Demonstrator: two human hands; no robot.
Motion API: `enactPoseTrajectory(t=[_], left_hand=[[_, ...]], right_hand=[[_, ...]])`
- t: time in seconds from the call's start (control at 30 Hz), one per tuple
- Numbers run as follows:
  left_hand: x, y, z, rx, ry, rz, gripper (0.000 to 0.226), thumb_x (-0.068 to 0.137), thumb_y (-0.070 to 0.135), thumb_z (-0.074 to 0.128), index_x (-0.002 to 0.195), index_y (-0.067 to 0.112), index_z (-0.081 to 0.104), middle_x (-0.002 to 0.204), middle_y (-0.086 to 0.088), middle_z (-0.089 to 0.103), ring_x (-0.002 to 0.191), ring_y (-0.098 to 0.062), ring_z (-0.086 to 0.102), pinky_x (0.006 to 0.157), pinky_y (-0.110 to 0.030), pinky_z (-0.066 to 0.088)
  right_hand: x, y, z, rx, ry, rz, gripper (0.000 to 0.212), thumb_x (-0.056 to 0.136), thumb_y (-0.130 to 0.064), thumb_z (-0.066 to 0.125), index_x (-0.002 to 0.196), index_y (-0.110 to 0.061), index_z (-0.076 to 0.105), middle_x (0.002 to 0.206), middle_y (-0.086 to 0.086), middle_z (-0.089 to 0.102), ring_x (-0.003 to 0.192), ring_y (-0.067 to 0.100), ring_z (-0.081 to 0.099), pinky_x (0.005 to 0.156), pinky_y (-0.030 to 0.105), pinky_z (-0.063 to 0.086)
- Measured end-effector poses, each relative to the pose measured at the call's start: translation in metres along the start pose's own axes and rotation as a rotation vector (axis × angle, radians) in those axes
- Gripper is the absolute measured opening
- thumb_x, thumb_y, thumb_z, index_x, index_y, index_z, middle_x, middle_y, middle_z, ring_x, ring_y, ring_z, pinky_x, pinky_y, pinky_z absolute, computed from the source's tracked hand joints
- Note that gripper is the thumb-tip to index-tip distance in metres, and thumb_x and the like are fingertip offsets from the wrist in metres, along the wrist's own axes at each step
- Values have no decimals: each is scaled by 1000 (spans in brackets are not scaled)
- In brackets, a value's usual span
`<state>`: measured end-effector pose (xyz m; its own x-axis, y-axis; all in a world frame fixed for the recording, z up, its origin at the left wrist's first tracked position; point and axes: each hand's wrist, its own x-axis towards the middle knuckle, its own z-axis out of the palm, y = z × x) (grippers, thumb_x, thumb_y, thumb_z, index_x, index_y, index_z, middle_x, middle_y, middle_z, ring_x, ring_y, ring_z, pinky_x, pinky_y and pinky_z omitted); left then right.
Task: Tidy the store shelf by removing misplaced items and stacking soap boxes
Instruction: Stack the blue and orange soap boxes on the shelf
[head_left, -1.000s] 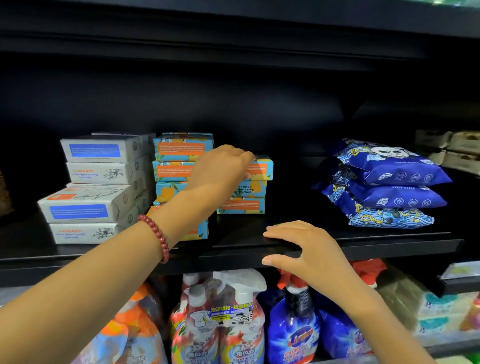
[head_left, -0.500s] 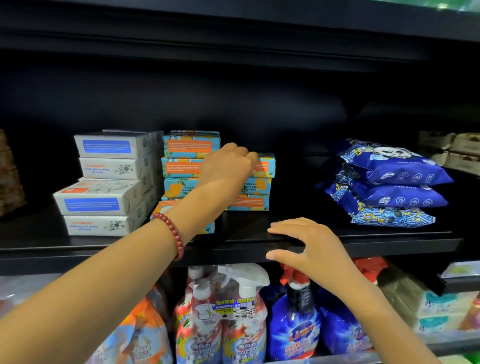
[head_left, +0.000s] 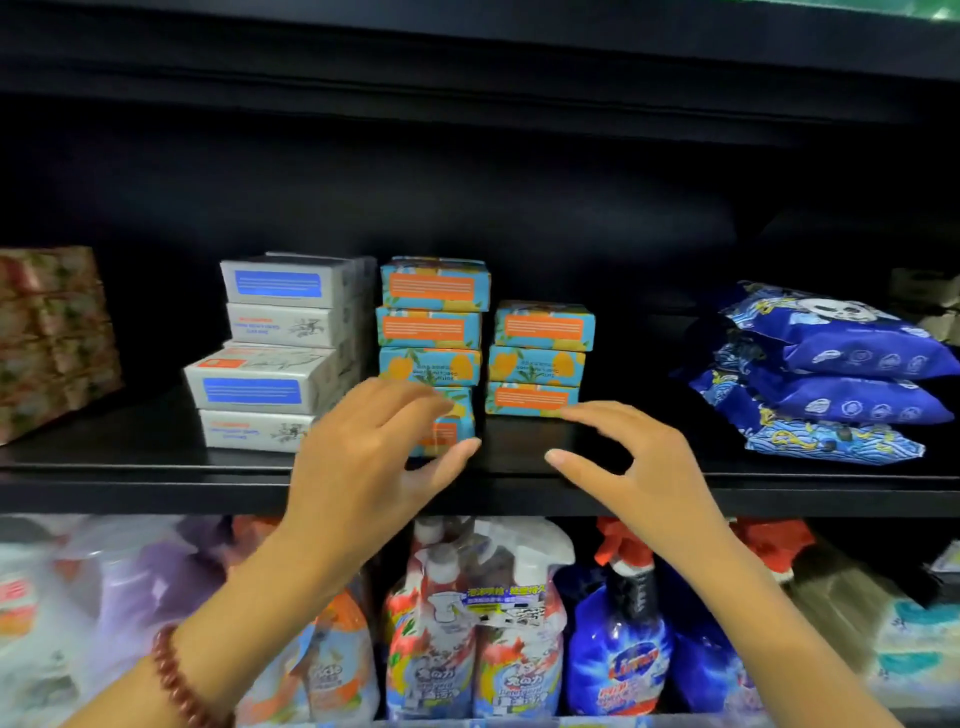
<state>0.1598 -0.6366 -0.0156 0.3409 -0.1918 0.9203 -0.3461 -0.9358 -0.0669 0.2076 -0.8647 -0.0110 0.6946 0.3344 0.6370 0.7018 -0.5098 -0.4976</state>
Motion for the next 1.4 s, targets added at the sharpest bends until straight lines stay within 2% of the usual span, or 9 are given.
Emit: enactPoseTrajectory(t=[0.2, 0.4, 0.6, 0.73, 0.83, 0.93, 1.1, 1.2, 1.4], left_hand=[[-63, -35, -25, 100, -30, -203, 46, 81, 49, 60, 90, 5, 72, 90, -6, 68, 85, -19, 58, 76, -27, 45], [-65, -45, -22, 73, -130, -256, 47, 78, 53, 58, 87, 9, 72, 88, -3, 66, 82, -24, 59, 73, -27, 43], [-63, -45, -26, 51, -206, -259, 46, 80, 53, 55, 89, 11, 70, 88, -1, 65, 85, -21, 57, 71, -27, 43], [-40, -44, -40, 50, -145, -199, 47, 79, 55, 56, 88, 11, 72, 85, -1, 68, 81, -21, 63, 65, -32, 50], [4, -44, -43, -43, -31, -92, 43, 81, 47, 59, 96, 8, 70, 94, -5, 68, 90, -18, 60, 78, -28, 46], [63, -47, -31, -58, -134, -30, 49, 81, 48, 64, 114, 11, 63, 110, -3, 65, 105, -18, 56, 87, -24, 39], [130, -54, 11, -2, -392, -155, 75, 78, 57, 65, 140, 22, 43, 140, 2, 49, 128, -19, 44, 102, -33, 38], [135, -61, 28, 22, -506, -213, 82, 76, 67, 59, 141, 22, 42, 137, 1, 50, 121, -19, 51, 94, -33, 44], [125, -61, 28, 18, -438, -114, 64, 87, 54, 55, 140, 21, 44, 134, -2, 56, 120, -20, 53, 93, -35, 45]], right_hand=[[40, -40, 46, -101, -217, -130, 54, 83, -42, 66, 132, -23, 51, 133, -13, 48, 121, -2, 37, 92, -3, 19], [65, -53, 82, -317, -342, -178, 67, 79, -54, 64, 135, -22, 46, 131, -3, 47, 123, 14, 36, 102, 29, 31], [70, -62, 83, -401, -406, -32, 71, 70, -66, 64, 124, -22, 51, 119, -2, 53, 106, 17, 50, 86, 32, 45], [55, -58, 65, -362, -297, 10, 70, 68, -65, 67, 123, -24, 51, 116, -8, 55, 103, 13, 52, 84, 34, 48], [39, -46, 45, -349, -178, 35, 71, 65, -66, 68, 122, -28, 51, 115, -10, 55, 105, 10, 49, 84, 30, 45], [26, -34, 28, -327, -83, 58, 74, 63, -61, 70, 125, -27, 51, 114, -11, 52, 108, 10, 48, 86, 28, 42], [9, -20, 8, -313, 32, 32, 74, 60, -60, 74, 122, -24, 54, 101, -15, 50, 98, 7, 48, 77, 22, 40], [3, -14, 0, -313, 52, 19, 79, 55, -73, 69, 118, -26, 55, 97, -16, 52, 93, 6, 48, 72, 14, 35], [1, -7, -10, -278, 113, -6, 74, 57, -74, 56, 113, -26, 57, 97, -15, 55, 91, 6, 50, 74, 18, 41]])
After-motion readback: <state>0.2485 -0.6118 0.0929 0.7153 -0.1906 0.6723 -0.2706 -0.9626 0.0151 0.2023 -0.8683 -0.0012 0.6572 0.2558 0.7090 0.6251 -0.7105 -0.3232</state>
